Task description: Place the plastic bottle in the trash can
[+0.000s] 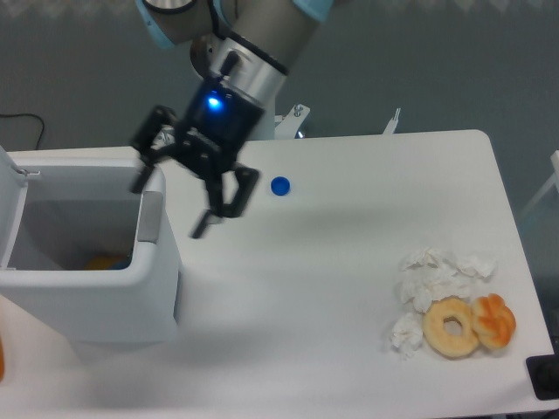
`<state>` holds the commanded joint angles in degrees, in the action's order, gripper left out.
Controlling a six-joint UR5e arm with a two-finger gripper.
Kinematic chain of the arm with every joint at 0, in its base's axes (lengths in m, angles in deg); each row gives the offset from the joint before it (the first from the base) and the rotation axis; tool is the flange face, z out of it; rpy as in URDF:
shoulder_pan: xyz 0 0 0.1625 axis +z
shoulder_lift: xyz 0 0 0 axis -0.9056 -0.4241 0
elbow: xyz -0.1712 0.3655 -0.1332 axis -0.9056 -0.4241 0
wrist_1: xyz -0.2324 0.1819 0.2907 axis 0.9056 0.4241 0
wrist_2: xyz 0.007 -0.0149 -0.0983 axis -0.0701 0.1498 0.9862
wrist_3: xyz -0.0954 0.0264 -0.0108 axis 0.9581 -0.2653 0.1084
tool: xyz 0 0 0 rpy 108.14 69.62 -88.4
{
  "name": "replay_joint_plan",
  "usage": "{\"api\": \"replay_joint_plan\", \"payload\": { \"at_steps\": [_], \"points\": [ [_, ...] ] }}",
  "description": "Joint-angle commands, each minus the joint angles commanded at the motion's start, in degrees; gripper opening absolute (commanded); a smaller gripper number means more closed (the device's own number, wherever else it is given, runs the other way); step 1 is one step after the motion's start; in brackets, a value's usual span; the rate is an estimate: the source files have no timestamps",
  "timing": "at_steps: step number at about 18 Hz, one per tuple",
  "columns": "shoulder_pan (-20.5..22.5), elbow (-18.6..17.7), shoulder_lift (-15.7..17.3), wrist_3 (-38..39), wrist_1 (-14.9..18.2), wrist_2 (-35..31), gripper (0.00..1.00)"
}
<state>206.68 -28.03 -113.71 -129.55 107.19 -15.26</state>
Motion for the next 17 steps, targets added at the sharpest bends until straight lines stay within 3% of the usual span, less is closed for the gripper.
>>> {"api": "replay_joint_plan", "payload": {
  "at_steps": [2,5,7,11,17],
  "points": [
    [-0.52,0.09,-0.18,2.80,0.09,-5.11,1.00],
    [-0.53,-0.17,-0.53,4.75,0.00,-7.06,1.00],
    [-0.44,0.17,-0.62,3.96,0.00,-9.24,1.00],
    [-0.53,0.00,-0.09,-2.45,0.00,-21.10,1.00],
    [-0.53,0.00,0.44,-2.99,0.00,-25.43,1.00]
  ]
}}
